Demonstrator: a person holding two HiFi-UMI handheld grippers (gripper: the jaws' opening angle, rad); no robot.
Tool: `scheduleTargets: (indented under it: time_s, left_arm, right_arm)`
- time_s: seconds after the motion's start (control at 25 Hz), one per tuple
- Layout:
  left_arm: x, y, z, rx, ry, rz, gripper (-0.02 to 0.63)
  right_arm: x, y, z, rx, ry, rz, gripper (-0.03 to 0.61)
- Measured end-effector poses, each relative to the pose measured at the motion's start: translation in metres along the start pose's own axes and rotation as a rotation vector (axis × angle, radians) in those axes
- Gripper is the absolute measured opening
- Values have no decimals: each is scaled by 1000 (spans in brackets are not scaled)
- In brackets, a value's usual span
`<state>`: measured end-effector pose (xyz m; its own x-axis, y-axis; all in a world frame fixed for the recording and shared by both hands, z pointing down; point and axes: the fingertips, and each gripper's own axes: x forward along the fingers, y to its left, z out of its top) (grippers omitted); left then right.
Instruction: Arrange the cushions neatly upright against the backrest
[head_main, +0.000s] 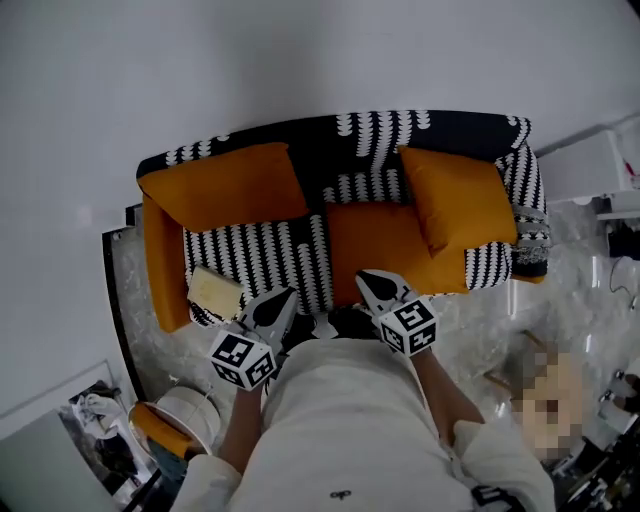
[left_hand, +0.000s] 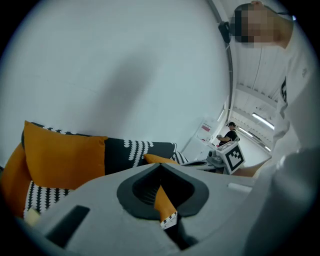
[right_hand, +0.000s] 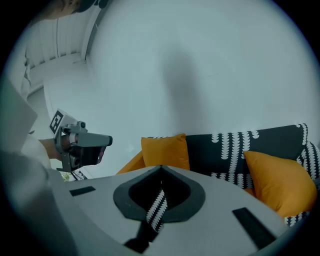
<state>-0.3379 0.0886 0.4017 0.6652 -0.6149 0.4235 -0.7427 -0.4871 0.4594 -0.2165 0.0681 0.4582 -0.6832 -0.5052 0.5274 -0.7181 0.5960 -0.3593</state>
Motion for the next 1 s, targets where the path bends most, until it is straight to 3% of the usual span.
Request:
scheduleTargets:
  time_s: [0.12, 0.28, 0.44, 0.64, 0.84, 1.0]
  left_arm:
    - [10, -24, 2, 22, -5, -73, 12]
    - [19, -52, 9, 125, -12, -189, 12]
    - [24, -78, 15, 108, -31, -337, 12]
    - [26, -109, 11, 154, -39, -471, 12]
    - [30, -121, -28, 87, 23, -549, 12]
    - [42, -125, -36, 88, 40, -540, 14]
  right_arm:
    - [-22, -2, -10, 21, -18, -21, 8]
    - [-36, -7, -11, 17, -47, -84, 8]
    - [-53, -10, 4, 24, -92, -164, 8]
    - [-75, -5, -9, 75, -89, -246, 8]
    - [-112, 10, -45, 88, -36, -332, 8]
    - [-139, 8, -69, 125, -32, -396, 9]
